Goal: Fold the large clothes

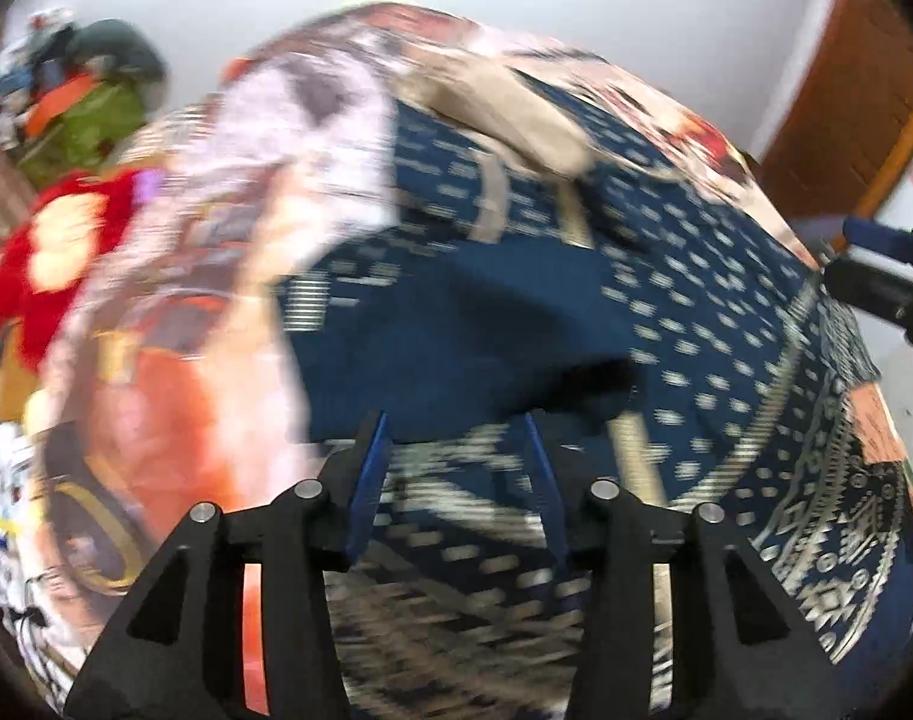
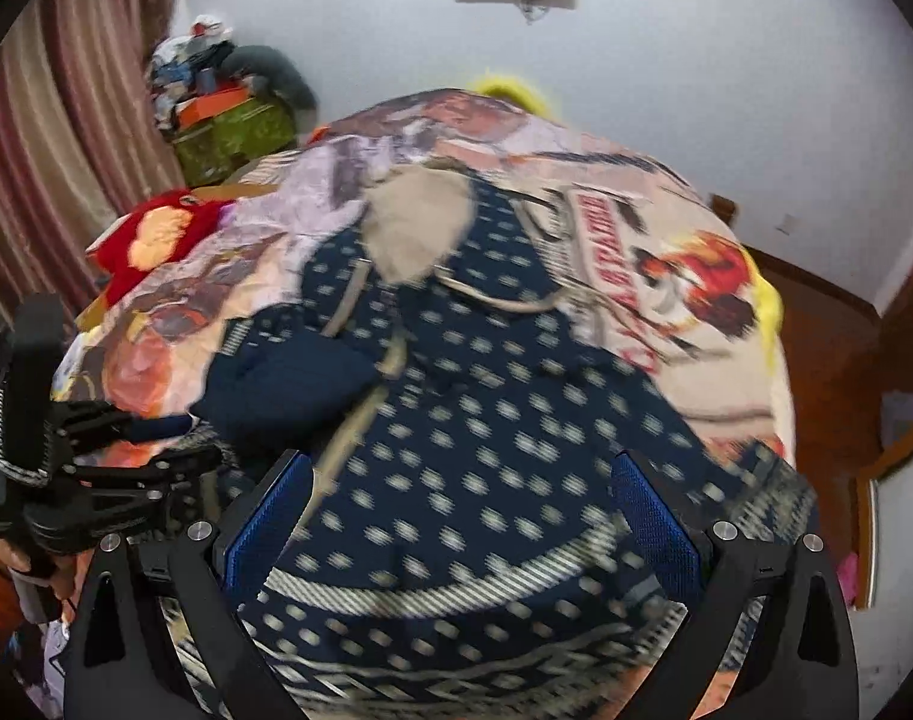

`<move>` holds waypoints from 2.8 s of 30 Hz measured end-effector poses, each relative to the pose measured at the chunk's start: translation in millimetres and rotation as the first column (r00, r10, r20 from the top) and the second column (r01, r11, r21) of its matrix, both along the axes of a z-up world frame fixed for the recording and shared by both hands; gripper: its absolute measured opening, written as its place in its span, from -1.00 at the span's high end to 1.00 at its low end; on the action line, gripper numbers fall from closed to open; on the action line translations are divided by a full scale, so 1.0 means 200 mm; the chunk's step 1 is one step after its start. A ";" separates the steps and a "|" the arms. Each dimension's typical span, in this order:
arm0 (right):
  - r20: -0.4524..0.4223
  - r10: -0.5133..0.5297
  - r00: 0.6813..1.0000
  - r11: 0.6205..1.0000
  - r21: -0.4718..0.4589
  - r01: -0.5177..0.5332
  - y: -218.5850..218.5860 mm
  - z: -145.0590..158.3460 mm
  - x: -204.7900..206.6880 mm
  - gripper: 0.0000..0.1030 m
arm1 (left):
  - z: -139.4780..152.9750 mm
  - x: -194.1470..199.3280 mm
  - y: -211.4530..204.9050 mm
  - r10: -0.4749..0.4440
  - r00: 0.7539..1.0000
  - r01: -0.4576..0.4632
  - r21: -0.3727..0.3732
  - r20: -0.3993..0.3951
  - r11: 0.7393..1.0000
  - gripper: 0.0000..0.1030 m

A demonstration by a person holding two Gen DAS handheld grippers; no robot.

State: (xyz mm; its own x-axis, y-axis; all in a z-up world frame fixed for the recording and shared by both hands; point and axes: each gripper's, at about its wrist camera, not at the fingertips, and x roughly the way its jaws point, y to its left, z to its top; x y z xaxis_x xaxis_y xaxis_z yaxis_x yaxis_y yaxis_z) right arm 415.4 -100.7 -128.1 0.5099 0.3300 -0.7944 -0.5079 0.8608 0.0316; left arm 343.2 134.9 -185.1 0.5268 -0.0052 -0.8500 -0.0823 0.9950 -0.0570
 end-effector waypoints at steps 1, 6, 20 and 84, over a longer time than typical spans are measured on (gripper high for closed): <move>0.000 0.014 1.000 1.000 -0.004 -0.014 0.05 0.00 0.00 -0.94 | 0.02 -0.03 0.07 0.031 0.999 -0.031 0.024 0.007 0.999 0.10; -0.008 0.141 0.990 0.989 -0.053 -0.141 0.41 -0.07 -0.02 -0.94 | 0.06 -0.17 0.40 0.146 0.989 -0.149 0.119 0.040 0.982 0.04; -0.193 0.378 0.905 0.868 -0.267 -0.419 1.25 -0.65 -0.10 -0.71 | -0.15 -0.40 0.84 0.291 0.957 -0.291 0.031 0.009 0.956 0.01; -0.411 0.034 0.911 0.980 0.194 0.050 0.57 -0.61 0.40 -0.07 | -0.44 0.05 0.36 0.132 0.987 -0.137 -0.055 -0.091 0.989 -0.07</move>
